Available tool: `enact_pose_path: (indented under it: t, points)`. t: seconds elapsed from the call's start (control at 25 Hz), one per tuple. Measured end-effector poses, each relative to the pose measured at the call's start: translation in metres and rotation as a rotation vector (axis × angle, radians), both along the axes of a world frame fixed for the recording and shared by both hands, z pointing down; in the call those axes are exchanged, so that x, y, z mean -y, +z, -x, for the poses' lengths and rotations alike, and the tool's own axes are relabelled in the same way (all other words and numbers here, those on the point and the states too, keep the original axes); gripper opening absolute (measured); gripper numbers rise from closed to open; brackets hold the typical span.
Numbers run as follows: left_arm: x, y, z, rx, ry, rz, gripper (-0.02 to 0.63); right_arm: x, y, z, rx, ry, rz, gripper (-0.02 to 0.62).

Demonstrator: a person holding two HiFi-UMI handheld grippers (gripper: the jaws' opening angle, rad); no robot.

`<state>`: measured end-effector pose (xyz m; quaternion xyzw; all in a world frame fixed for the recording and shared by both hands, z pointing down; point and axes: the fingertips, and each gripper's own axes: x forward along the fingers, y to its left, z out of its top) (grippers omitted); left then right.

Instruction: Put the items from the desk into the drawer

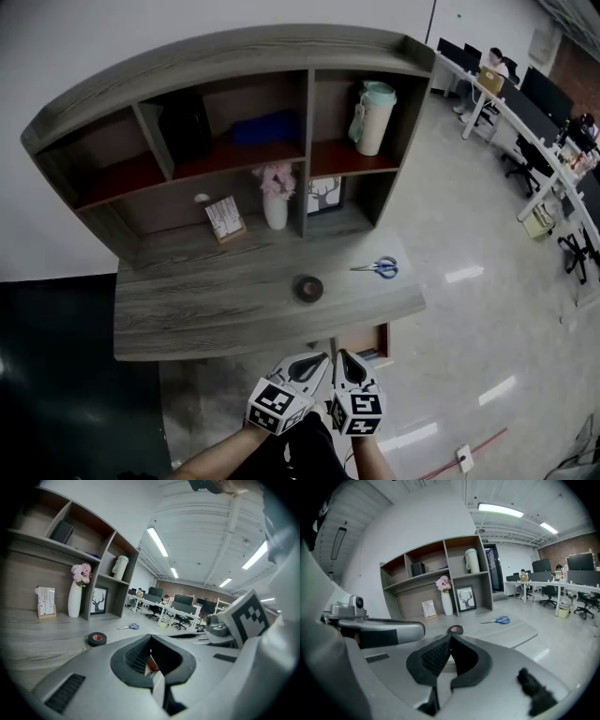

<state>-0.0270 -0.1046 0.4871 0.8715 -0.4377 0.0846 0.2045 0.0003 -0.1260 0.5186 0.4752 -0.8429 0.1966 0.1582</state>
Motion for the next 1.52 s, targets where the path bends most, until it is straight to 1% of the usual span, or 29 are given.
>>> enact_pose_path:
  t: [0.12,0.24,0.32,0.48,0.6,0.84,1.04,1.28,1.52]
  points:
    - [-0.003,-0.011,0.003,-0.008,-0.002,-0.022,0.009,-0.002,-0.007,0.004,-0.003,-0.013,-0.002,0.012]
    - [-0.005,-0.02,0.009,-0.033,-0.025,-0.028,0.009,-0.005,-0.014,0.004,-0.005,-0.018,-0.014,0.012]
    - [-0.004,-0.022,0.013,-0.03,-0.04,-0.034,0.009,-0.006,-0.017,0.003,-0.004,-0.019,-0.02,0.012]
    - [0.001,-0.023,0.022,-0.042,-0.071,-0.025,0.009,-0.006,-0.015,0.004,0.008,-0.028,-0.009,0.012]
    - [0.002,-0.023,0.025,-0.031,-0.077,-0.028,0.009,-0.005,-0.011,0.006,0.019,-0.037,0.006,0.012]
    - [0.003,-0.02,0.034,-0.015,-0.092,-0.021,0.009,0.0,-0.015,0.018,0.017,-0.059,-0.006,0.012]
    - [0.005,-0.017,0.041,-0.006,-0.1,-0.016,0.009,0.004,-0.016,0.029,0.038,-0.084,-0.016,0.012]
    - [0.011,-0.01,0.055,0.004,-0.131,-0.007,0.009,0.016,-0.009,0.03,0.012,-0.061,0.0,0.014]
    - [0.021,-0.006,0.067,0.003,-0.16,-0.001,0.009,0.025,-0.004,0.038,-0.009,-0.082,0.007,0.014]
